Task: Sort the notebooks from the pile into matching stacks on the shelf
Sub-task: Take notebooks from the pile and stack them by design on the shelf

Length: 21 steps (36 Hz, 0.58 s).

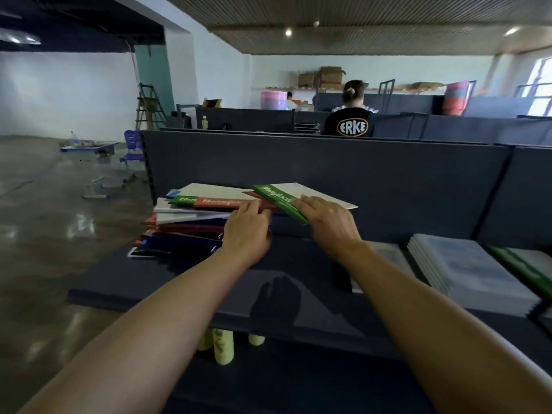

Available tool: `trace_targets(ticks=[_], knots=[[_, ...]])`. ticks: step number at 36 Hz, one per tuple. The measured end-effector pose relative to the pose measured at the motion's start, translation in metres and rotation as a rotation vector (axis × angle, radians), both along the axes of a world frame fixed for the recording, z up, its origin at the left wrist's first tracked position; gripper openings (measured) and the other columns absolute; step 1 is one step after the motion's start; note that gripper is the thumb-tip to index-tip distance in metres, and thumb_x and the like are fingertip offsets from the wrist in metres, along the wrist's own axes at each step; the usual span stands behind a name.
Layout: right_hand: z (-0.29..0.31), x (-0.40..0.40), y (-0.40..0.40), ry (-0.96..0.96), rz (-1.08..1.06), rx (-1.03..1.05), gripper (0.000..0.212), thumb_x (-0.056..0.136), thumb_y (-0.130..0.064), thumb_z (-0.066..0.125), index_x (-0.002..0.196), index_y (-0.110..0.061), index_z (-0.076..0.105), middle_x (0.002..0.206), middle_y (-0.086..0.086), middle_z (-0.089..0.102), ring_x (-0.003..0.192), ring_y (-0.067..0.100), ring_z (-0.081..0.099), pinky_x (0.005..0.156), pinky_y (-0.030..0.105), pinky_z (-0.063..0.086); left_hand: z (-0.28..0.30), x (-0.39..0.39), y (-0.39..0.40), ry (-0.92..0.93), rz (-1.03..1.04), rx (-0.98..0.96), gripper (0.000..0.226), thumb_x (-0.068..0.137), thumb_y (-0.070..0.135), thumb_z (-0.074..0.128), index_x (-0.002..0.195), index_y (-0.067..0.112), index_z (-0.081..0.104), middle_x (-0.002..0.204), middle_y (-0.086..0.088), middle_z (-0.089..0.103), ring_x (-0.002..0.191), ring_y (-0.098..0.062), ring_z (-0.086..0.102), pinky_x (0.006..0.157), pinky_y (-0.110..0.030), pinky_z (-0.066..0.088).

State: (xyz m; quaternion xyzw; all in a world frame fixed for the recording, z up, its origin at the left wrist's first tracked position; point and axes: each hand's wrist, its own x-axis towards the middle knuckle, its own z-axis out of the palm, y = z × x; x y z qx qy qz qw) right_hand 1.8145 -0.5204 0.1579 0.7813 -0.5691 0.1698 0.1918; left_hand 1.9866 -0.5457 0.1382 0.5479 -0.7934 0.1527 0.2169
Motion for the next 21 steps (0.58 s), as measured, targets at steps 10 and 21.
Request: trace_targets(ticks=[10,21], knots=[[-0.018,-0.09,0.072,-0.013,-0.244,-0.002,0.062,0.093,0.001,0.039,0.15,-0.022,0.027,0.155,0.001,0.028,0.141,0.018,0.031,0.111,0.029,0.026,-0.02,-0.09,0.025,-0.021,-0.248,0.039,0.025,0.095,0.026,0.051,0.116,0.015,0.056,0.128,-0.004,0.045,0.119,-0.027,0.039,0.09,-0.034,0.034],[-0.028,-0.192,0.156,-0.053,-0.403,-0.156,0.054,0.052,0.012,0.069,0.103,-0.004,0.072,0.099,0.016,0.072,0.082,0.031,0.072,0.06,0.04,0.058,-0.026,-0.218,0.082,0.08,-0.401,0.172,0.029,0.099,0.03,0.045,0.123,0.017,0.054,0.129,-0.004,0.047,0.121,-0.026,0.042,0.094,-0.037,0.039]])
